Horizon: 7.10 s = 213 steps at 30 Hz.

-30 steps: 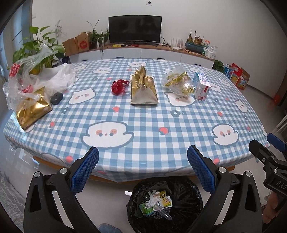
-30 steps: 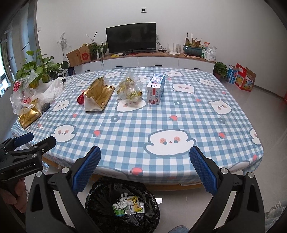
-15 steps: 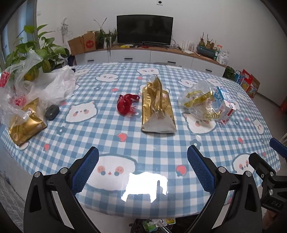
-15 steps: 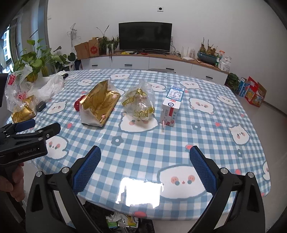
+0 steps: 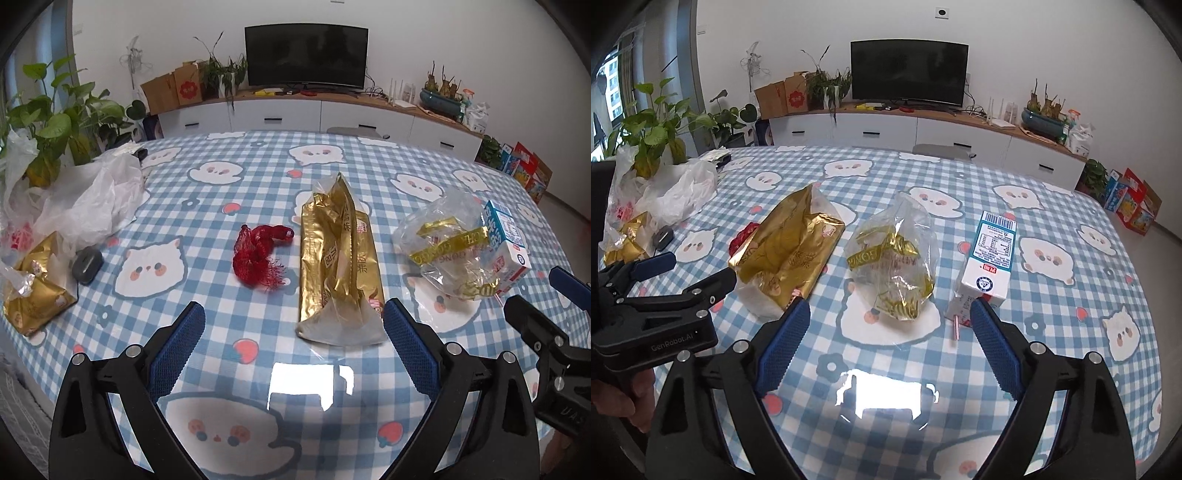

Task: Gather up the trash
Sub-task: 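Reach the left tool to the gold foil bag while the right tool reaches the clear bag, then close the left tool on the gold foil bag while the right tool grasps the clear bag, then carry the gold foil bag and clear bag with both tools over the black bin, then open the right tool to drop the clear bag into the bin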

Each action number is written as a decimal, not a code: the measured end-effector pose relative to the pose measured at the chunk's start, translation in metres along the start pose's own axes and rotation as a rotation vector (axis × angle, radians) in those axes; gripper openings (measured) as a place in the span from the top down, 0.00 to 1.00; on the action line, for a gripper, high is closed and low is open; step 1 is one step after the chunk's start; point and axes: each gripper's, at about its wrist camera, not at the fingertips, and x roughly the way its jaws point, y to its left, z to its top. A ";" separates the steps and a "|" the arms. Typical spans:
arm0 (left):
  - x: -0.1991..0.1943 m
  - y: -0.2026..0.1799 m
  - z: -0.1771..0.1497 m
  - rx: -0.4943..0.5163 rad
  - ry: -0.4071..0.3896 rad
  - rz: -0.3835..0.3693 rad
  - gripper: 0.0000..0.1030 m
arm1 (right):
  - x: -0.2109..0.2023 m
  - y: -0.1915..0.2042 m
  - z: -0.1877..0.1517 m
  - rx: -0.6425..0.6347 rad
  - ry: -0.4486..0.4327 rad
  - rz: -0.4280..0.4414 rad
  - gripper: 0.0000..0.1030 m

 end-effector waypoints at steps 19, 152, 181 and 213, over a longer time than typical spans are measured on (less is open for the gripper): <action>0.057 -0.023 0.018 0.026 0.071 -0.026 0.42 | 0.078 -0.005 0.039 0.075 0.095 0.020 0.49; -0.158 0.076 -0.276 -0.074 0.133 -0.115 0.91 | -0.138 0.096 -0.234 0.077 0.141 0.016 0.82; -0.049 0.070 -0.295 -0.043 0.338 -0.051 0.91 | -0.038 0.097 -0.281 0.108 0.349 0.034 0.82; -0.030 0.054 -0.299 0.001 0.373 -0.039 0.91 | -0.018 0.106 -0.287 0.086 0.365 0.021 0.45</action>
